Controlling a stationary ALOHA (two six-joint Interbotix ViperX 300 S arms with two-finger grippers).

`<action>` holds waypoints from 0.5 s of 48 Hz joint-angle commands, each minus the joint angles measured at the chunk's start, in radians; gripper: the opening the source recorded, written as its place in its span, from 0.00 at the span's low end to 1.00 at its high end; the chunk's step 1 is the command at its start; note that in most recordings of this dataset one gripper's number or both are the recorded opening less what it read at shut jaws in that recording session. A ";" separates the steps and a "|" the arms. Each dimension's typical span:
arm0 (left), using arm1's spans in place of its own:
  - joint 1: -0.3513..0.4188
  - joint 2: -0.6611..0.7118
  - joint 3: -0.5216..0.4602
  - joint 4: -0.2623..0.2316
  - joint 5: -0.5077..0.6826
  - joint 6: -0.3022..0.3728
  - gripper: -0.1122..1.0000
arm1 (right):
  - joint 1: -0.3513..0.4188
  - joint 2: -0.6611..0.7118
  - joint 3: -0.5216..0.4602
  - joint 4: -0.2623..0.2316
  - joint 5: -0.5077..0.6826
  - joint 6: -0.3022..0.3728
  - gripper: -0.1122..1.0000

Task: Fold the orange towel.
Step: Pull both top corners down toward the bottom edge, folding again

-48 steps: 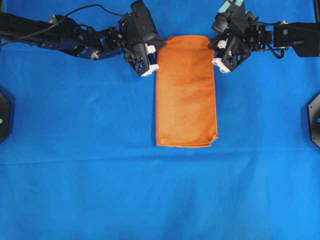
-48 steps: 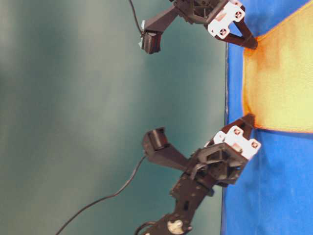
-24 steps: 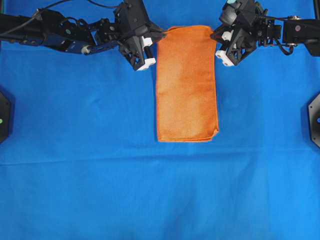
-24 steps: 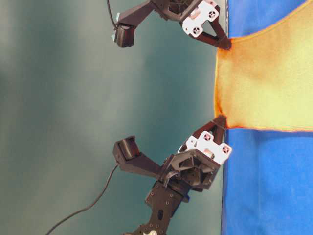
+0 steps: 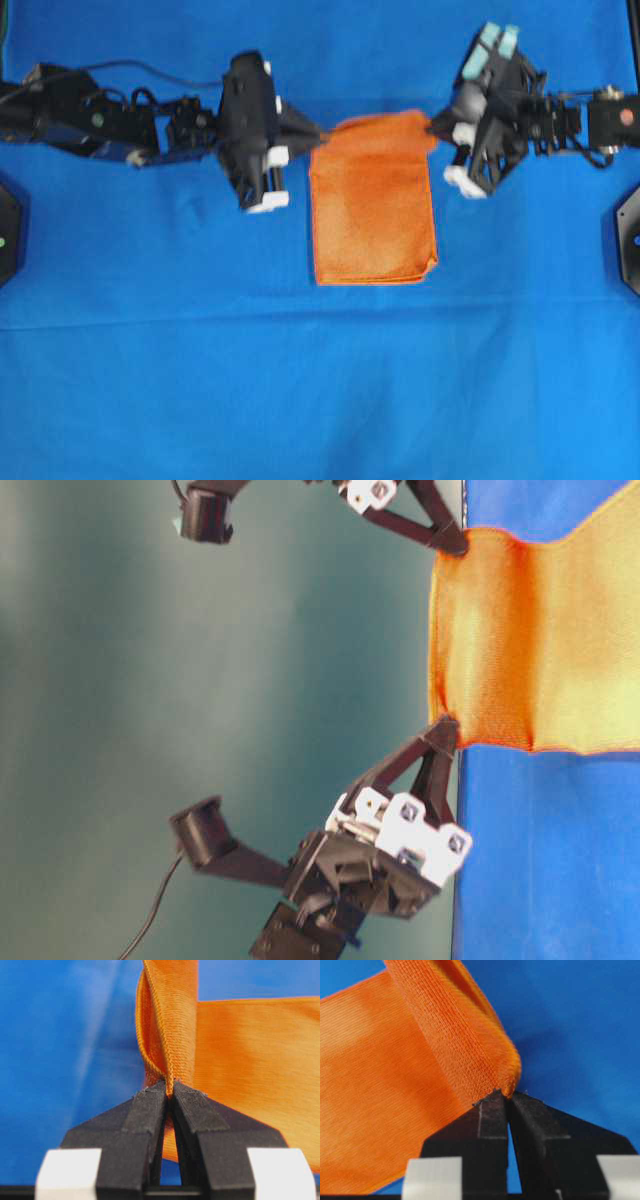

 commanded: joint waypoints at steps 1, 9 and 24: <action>-0.051 -0.028 0.003 0.003 0.000 -0.003 0.12 | 0.058 -0.025 0.006 0.021 0.018 0.014 0.13; -0.138 -0.018 0.006 0.002 0.029 -0.015 0.12 | 0.167 -0.025 0.020 0.028 0.026 0.061 0.13; -0.232 0.103 0.000 0.000 0.003 -0.075 0.12 | 0.262 0.018 0.046 0.032 0.008 0.140 0.13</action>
